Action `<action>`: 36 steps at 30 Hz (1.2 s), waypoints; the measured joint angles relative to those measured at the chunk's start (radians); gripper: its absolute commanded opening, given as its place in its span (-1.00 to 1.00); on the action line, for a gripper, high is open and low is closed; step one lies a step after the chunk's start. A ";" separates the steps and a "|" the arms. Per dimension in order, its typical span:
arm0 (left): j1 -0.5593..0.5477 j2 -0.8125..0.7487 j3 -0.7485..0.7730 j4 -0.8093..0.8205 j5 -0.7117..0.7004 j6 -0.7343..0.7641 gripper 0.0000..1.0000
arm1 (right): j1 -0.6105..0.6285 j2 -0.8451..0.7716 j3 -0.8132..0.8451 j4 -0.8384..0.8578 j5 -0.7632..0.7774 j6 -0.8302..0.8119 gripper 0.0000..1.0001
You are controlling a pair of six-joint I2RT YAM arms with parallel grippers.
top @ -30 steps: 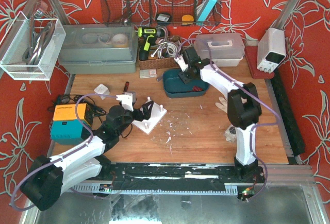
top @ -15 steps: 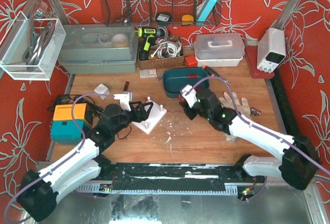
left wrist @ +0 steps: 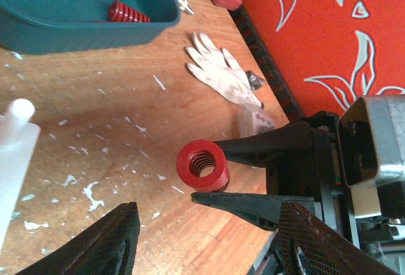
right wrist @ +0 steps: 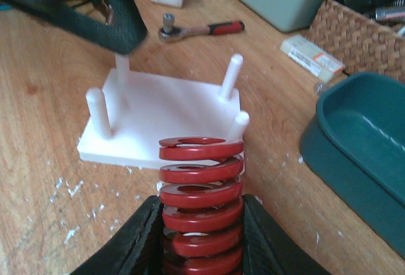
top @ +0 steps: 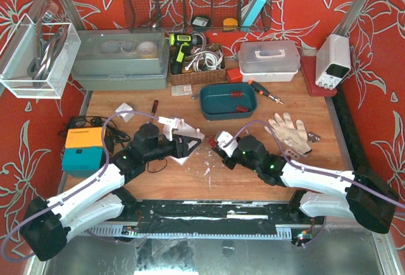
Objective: Install the large spring
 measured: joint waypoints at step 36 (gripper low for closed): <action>-0.092 0.195 0.056 0.093 0.039 -0.087 0.00 | 0.068 -0.007 -0.002 0.097 0.003 -0.053 -1.00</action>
